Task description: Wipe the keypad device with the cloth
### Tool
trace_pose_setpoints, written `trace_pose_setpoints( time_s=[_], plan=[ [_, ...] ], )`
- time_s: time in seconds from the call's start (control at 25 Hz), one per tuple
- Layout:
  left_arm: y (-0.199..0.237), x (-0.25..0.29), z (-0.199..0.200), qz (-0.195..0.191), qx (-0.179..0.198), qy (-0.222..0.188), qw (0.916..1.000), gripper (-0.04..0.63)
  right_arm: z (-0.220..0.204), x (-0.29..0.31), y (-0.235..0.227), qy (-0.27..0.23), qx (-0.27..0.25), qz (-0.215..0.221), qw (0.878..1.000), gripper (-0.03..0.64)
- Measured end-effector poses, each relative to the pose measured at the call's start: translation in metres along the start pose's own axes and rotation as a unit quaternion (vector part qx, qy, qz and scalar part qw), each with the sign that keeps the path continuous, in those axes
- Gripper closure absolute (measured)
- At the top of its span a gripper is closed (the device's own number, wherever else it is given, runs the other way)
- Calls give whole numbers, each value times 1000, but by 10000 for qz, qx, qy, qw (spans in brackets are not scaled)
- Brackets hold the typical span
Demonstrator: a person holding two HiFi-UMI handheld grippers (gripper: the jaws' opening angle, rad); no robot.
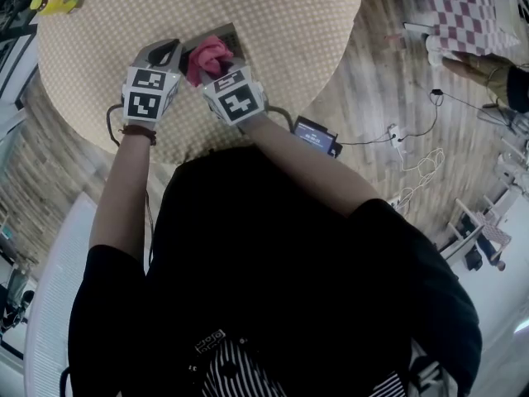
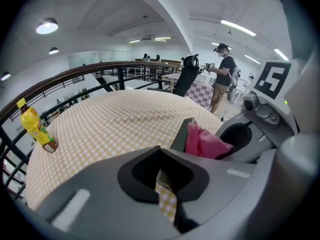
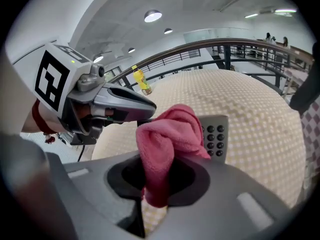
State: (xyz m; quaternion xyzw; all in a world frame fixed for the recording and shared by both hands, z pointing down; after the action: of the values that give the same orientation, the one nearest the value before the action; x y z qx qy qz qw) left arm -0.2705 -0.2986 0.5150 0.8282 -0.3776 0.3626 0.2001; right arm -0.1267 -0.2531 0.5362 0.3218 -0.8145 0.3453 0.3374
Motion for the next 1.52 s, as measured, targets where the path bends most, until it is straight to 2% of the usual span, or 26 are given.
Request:
trace_pose_setpoints(
  time_s=[0.4,0.6,0.88,1.04,1.28,1.52],
  plan=[
    [0,6,3,10,166,45,9999,597,3,22,36,98,-557,190,9982,538],
    [-5,5,4,62,322,113,9994,597,-1,11,23,66,-461,92,9989,538],
    [-9,4,5,89,390,147,9991,597,-11,-11,-13,17,-247,-283,9993,537],
    [-10,3,4,91,349,109,9993,597,-7,-11,-8,-49,-126,-323,9994,538],
    [-9,2,3,100,357,112,9992,597,2,6,24,16,-602,-73,9982,538],
    [-5,2,-1,50,320,63,9995,597,0,24,45,102,-730,164,9971,538]
  ],
)
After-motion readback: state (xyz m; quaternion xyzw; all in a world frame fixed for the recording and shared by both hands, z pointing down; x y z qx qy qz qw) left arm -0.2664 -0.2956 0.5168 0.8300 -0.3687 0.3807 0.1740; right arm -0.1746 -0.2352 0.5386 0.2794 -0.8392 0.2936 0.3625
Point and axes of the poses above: the fingertips, and each gripper's own axes: x forward along the fingers, y to its left, z out of its top, the point moved 10 cm from there along -x, backward along the fingers
